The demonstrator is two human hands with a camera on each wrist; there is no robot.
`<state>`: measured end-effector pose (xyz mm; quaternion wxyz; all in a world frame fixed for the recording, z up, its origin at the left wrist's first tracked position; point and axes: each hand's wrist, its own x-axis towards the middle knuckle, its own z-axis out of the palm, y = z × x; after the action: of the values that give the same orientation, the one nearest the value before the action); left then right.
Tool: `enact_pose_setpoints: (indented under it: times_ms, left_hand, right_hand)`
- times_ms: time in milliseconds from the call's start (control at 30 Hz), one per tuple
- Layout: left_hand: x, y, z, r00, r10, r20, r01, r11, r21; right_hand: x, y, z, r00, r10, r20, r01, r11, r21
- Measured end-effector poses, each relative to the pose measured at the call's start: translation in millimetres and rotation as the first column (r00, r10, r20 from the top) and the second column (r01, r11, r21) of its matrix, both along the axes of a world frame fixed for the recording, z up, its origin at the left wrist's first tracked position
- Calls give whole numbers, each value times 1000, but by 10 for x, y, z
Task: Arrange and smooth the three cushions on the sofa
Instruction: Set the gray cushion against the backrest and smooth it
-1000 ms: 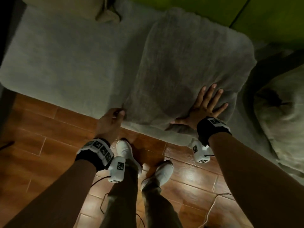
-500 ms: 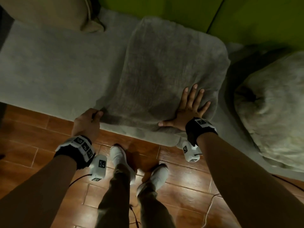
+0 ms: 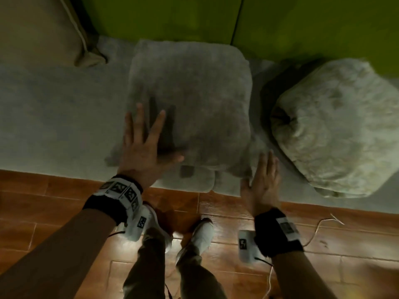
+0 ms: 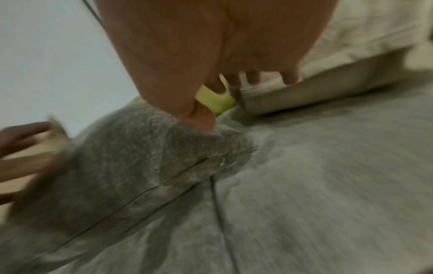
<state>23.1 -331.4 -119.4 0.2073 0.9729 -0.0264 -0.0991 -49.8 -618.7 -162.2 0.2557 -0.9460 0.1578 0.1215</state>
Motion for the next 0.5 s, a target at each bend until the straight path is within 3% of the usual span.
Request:
enact_pose_setpoints:
  times_ms: [67, 100, 167, 267, 367, 500]
  left_hand:
    - [92, -82, -55, 999, -30, -43, 33, 997, 74]
    - [146, -100, -79, 997, -31, -73, 38, 994, 102]
    - [270, -90, -150, 994, -20, -112, 36, 988, 148]
    - [370, -12, -333, 973, -42, -227, 87, 978, 191]
    - [348, 17, -571, 926, -79, -369, 173, 958, 228]
    - [313, -20, -787, 905, -74, -420, 189, 952, 240]
  right_hand:
    - [152, 198, 158, 938, 160, 309, -171, 985, 8]
    - [275, 309, 204, 901, 254, 352, -270, 963, -6]
    - [545, 486, 160, 891, 382, 244, -389, 921, -21]
    - [850, 486, -272, 903, 427, -51, -430, 900, -74]
    - [802, 320, -765, 846, 477, -239, -511, 853, -104]
    - [626, 143, -1070, 815, 424, -395, -500, 859, -109]
